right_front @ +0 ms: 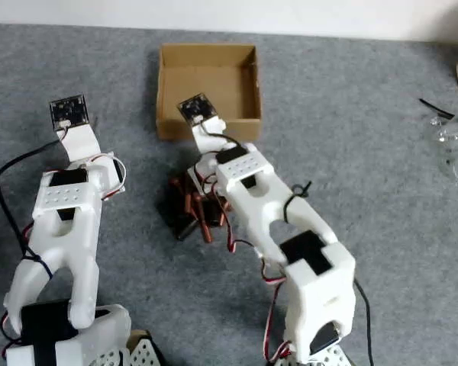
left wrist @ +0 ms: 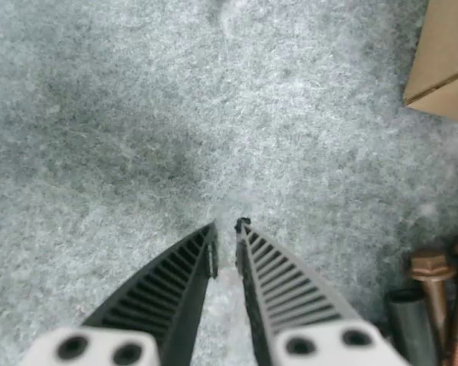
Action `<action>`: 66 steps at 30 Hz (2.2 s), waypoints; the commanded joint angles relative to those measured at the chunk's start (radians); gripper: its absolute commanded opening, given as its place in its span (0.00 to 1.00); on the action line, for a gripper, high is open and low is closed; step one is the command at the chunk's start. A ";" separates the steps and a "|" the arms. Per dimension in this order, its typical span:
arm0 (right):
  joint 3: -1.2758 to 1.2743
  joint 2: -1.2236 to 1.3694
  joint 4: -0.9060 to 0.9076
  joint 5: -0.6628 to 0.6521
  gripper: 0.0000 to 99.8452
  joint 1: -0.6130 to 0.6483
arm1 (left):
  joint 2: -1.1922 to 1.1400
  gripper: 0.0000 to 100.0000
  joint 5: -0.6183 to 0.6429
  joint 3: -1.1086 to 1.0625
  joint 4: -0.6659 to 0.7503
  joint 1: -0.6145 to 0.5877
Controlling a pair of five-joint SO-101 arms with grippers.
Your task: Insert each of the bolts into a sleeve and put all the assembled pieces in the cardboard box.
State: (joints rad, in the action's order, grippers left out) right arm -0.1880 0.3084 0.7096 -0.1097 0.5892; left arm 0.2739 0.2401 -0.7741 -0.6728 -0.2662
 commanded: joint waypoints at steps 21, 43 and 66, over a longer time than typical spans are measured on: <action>-0.760 -1.041 0.015 -0.015 0.00 -0.189 | 0.013 0.06 0.018 0.033 -0.038 0.386; -1.158 -1.465 -0.061 -0.018 0.00 -0.236 | -0.045 0.13 0.021 0.048 -0.028 0.522; -1.161 -1.465 -0.102 -0.018 0.00 -0.237 | -0.292 0.02 0.017 0.246 -0.175 0.412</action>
State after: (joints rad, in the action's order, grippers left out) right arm -1.3556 -1.1293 0.6605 -0.1112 0.3667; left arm -0.0084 0.2417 -0.5593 -0.8370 0.2094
